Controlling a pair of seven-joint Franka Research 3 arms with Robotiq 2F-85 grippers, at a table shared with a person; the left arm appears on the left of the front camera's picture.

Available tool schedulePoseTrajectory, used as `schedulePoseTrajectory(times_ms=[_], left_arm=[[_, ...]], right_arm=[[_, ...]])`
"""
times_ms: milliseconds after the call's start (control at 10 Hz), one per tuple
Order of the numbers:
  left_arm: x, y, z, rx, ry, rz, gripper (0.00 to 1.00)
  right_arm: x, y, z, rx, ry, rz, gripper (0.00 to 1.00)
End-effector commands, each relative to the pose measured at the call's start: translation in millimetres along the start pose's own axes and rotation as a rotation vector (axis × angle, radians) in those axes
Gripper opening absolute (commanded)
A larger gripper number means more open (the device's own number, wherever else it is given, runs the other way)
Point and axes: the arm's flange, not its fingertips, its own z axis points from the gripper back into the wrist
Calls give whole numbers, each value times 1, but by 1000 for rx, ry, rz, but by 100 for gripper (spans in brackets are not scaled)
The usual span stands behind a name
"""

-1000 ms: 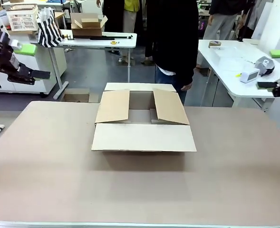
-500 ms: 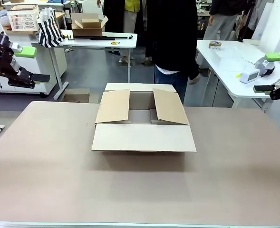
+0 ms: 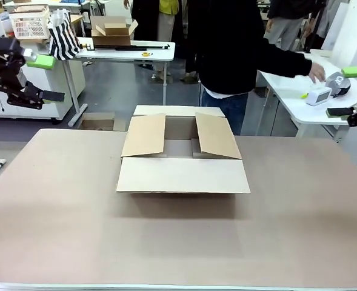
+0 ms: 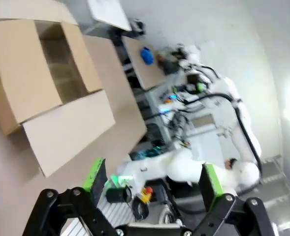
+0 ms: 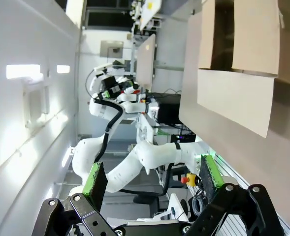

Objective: Pack the gift set into the box.
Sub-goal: Place both hands on the side flaps of the Package Box and spread them outward.

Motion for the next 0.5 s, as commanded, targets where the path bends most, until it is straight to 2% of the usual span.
schedulePoseTrajectory(times_ms=[0, 200, 300, 400], left_arm=[[47, -40, -53, 256, 24, 93, 100], [100, -41, -114, 513, 110, 153, 100], [118, -32, -142, 637, 83, 169, 100], [134, -20, -176, 760, 147, 164, 100]], right_arm=[[4, 0, -1, 22, 0, 31, 100], [4, 0, -1, 22, 0, 31, 100], [4, 0, -1, 22, 0, 31, 100], [4, 0, -1, 22, 0, 31, 100]])
